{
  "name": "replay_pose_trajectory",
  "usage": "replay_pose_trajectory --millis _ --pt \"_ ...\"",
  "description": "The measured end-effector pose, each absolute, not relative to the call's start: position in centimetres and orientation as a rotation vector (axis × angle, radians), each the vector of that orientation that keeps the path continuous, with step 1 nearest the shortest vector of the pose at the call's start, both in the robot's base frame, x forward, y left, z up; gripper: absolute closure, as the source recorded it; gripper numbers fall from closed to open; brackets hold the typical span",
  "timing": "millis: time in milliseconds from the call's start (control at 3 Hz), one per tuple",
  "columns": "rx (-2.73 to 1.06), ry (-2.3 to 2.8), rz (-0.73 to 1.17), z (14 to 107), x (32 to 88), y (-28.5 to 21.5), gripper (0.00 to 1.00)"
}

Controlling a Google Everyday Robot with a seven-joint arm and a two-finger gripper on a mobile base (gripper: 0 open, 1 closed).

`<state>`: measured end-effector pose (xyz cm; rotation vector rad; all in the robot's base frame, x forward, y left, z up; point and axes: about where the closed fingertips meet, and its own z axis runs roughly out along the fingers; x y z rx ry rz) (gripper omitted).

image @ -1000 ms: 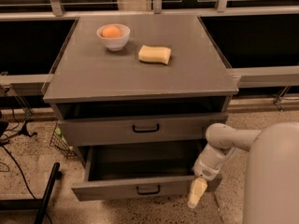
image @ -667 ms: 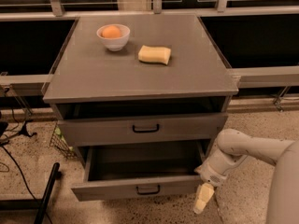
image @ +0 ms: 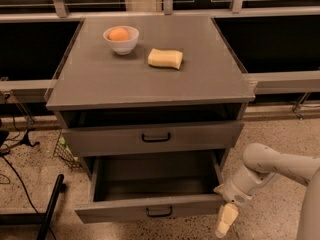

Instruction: Open middle drawer

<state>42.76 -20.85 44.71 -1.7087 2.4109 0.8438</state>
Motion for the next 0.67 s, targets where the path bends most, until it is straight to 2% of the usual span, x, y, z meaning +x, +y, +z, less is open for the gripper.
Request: replay_pose_trajectory --millis 667 --pt "-1.677 2.490 0.911 44.75 41.05 -21.65 0.00"
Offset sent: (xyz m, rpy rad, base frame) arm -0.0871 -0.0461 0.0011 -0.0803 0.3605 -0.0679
